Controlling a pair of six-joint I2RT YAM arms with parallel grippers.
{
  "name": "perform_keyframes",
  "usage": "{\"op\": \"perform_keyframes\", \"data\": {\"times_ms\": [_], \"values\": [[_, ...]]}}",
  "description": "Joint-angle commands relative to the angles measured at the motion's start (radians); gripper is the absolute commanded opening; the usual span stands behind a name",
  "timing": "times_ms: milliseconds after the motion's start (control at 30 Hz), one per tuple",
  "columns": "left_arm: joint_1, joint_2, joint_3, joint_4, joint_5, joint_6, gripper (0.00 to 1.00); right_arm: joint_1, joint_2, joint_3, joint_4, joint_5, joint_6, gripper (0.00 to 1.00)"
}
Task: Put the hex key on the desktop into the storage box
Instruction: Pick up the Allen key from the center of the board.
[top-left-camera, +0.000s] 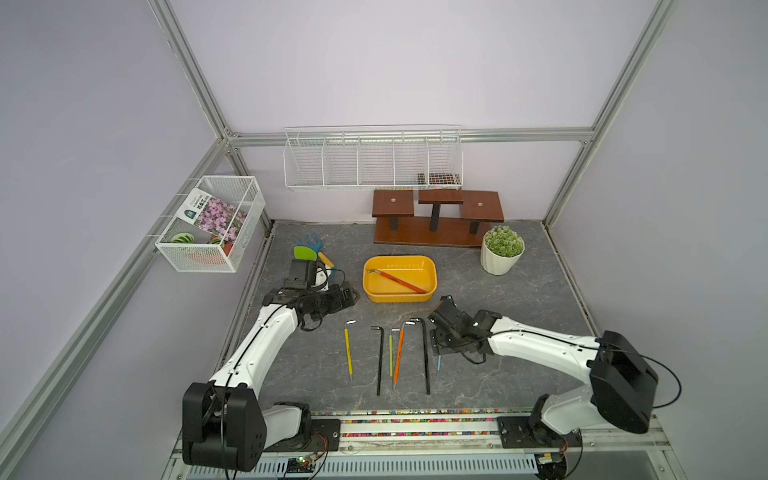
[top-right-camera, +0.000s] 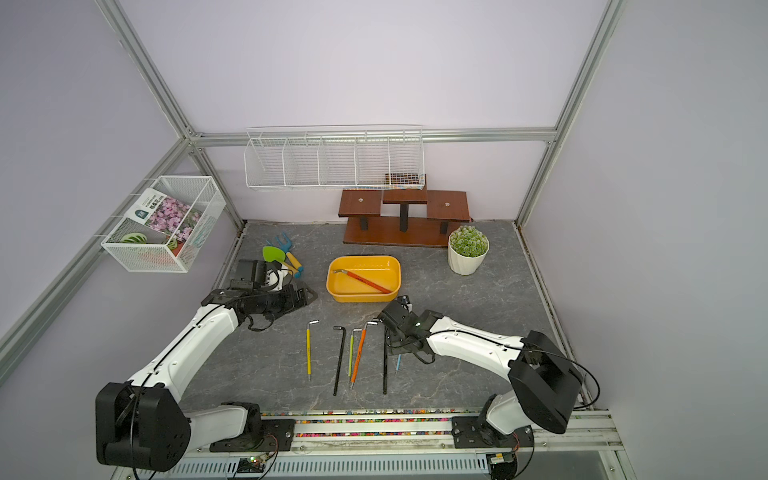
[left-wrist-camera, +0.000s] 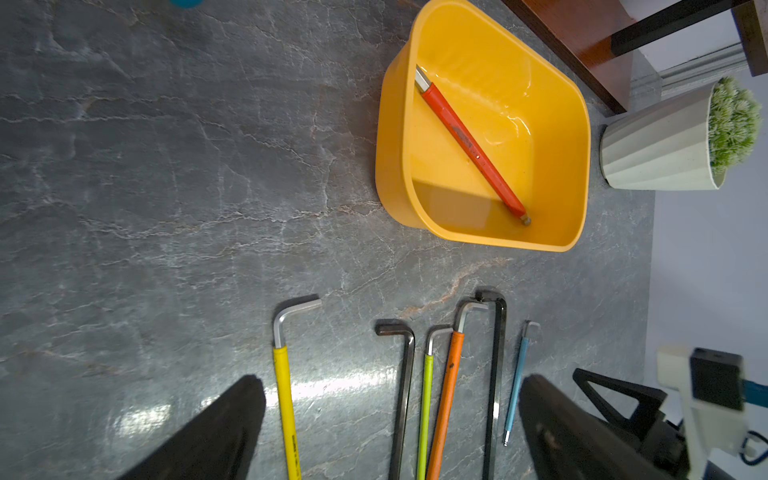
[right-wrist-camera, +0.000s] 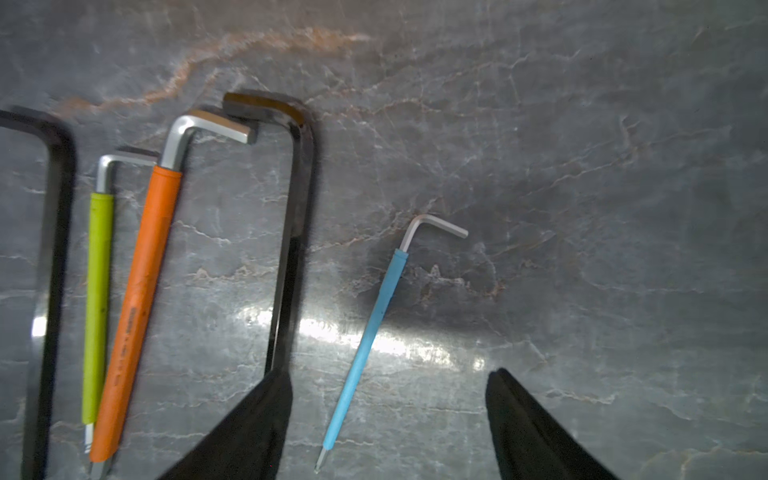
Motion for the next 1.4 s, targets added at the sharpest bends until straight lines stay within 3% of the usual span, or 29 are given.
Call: {"op": "perform_keyframes", "data": {"times_ms": [0,800,1100,1367], "values": [[-0.005,-0.004,0.0,-0.011,-0.01,0.013,1.0,0.01,0.041,0.018,0.0,0.012,0.057,0.76],[-0.004,-0.01,0.0,-0.013,-0.008,0.013,1.0,0.026,0.191,0.029,0.01,0.027,0.124,0.63],[-0.006,-0.01,-0.003,-0.013,-0.006,0.012,1.0,0.026,0.133,0.006,-0.098,0.098,0.151,0.63],[-0.007,-0.013,-0.002,-0.012,-0.005,0.011,1.0,0.026,0.13,-0.015,-0.027,0.034,0.164,0.62]]}}
